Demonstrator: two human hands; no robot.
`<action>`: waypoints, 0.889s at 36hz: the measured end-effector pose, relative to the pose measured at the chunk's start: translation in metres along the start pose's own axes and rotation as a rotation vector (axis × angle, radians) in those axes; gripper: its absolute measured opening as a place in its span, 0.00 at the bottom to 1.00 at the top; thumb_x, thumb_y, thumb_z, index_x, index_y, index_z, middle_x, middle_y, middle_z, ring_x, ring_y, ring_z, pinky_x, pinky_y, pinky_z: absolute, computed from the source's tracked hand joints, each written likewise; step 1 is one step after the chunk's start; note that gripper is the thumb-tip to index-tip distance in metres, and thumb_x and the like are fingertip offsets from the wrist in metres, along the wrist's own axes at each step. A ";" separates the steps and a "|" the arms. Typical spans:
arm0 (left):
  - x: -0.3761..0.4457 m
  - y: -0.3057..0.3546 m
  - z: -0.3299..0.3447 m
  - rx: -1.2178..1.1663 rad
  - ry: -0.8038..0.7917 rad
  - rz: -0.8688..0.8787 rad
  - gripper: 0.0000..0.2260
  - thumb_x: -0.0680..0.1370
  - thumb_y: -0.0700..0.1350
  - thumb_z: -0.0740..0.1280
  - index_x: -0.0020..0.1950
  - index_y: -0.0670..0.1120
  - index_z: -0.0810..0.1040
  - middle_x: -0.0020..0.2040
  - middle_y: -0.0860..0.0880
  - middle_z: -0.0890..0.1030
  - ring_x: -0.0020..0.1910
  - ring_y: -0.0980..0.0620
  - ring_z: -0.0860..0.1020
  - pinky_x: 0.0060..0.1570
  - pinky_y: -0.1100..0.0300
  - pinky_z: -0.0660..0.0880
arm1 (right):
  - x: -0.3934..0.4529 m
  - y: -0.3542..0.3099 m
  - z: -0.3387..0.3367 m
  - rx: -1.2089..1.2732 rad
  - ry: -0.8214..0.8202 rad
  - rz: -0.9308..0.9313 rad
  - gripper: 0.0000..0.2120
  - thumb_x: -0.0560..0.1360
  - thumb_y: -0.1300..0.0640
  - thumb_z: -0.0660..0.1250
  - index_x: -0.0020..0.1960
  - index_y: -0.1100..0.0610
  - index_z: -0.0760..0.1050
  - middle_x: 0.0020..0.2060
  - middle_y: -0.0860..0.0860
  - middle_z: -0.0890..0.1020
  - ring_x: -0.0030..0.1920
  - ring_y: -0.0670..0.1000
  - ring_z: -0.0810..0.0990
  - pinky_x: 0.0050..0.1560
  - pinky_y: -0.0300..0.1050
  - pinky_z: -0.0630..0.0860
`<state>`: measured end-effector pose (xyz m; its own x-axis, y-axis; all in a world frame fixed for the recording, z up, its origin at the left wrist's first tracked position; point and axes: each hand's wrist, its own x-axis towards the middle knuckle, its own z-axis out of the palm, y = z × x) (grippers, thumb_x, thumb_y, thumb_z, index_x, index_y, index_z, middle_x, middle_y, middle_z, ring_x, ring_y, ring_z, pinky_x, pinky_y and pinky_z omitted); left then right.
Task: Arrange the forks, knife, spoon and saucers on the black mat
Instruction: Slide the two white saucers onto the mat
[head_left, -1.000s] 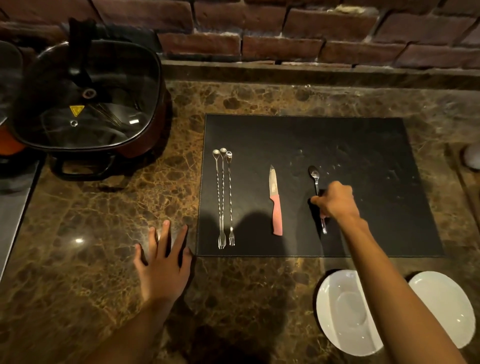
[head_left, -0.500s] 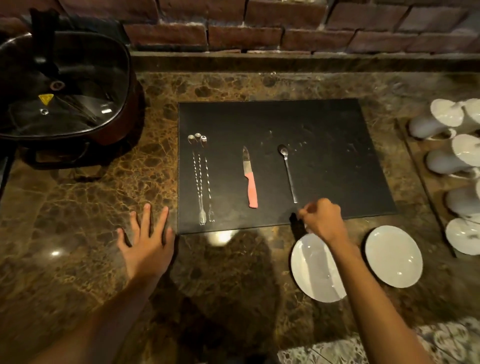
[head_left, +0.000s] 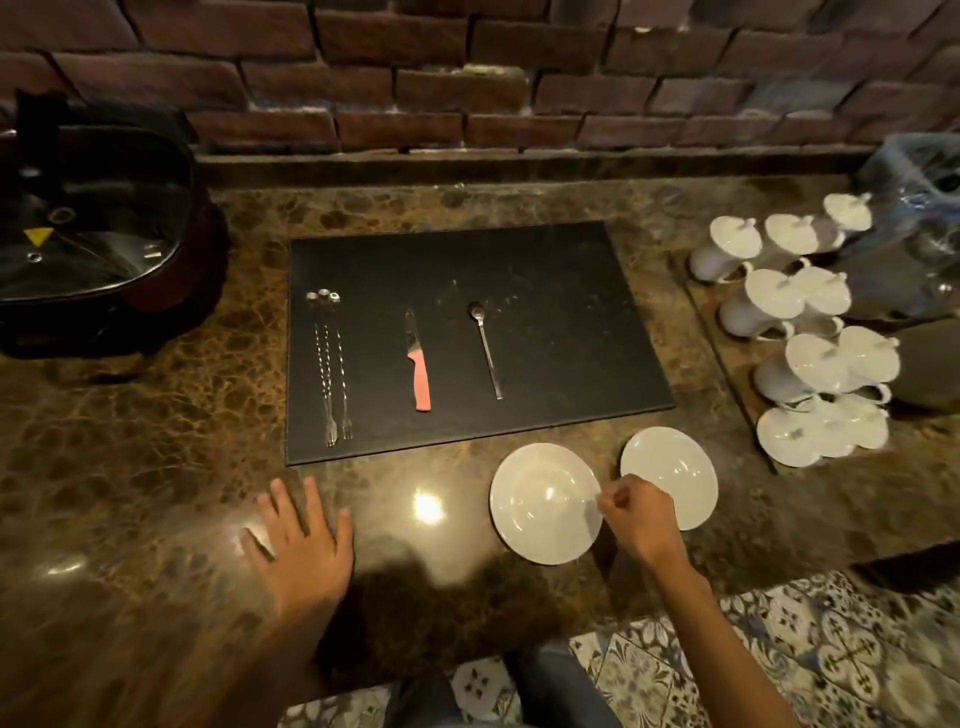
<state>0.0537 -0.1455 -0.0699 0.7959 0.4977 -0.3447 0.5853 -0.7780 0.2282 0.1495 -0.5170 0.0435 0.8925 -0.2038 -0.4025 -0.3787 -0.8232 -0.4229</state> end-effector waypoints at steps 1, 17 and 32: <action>-0.007 0.011 0.005 -0.002 -0.013 0.004 0.30 0.82 0.62 0.46 0.83 0.52 0.51 0.83 0.41 0.54 0.83 0.40 0.49 0.77 0.36 0.39 | 0.005 0.004 -0.001 -0.006 0.006 -0.002 0.05 0.75 0.55 0.71 0.48 0.57 0.79 0.35 0.49 0.80 0.33 0.45 0.77 0.40 0.39 0.76; -0.063 0.163 0.032 0.121 -0.260 0.066 0.28 0.72 0.67 0.24 0.70 0.65 0.20 0.74 0.54 0.20 0.77 0.42 0.26 0.74 0.28 0.33 | 0.041 0.034 0.014 -0.136 -0.397 -0.151 0.15 0.81 0.52 0.59 0.62 0.60 0.74 0.55 0.59 0.83 0.54 0.59 0.82 0.61 0.55 0.77; -0.069 0.186 0.031 0.100 -0.345 -0.020 0.27 0.80 0.67 0.36 0.72 0.64 0.24 0.73 0.55 0.21 0.76 0.40 0.24 0.72 0.28 0.30 | 0.045 0.038 -0.005 0.359 -0.441 -0.046 0.16 0.79 0.57 0.64 0.67 0.53 0.71 0.57 0.51 0.80 0.49 0.53 0.84 0.29 0.35 0.79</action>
<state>0.1024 -0.3367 -0.0321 0.6756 0.3680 -0.6389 0.5689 -0.8114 0.1343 0.1760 -0.5600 0.0134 0.7522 0.1318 -0.6456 -0.4703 -0.5789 -0.6661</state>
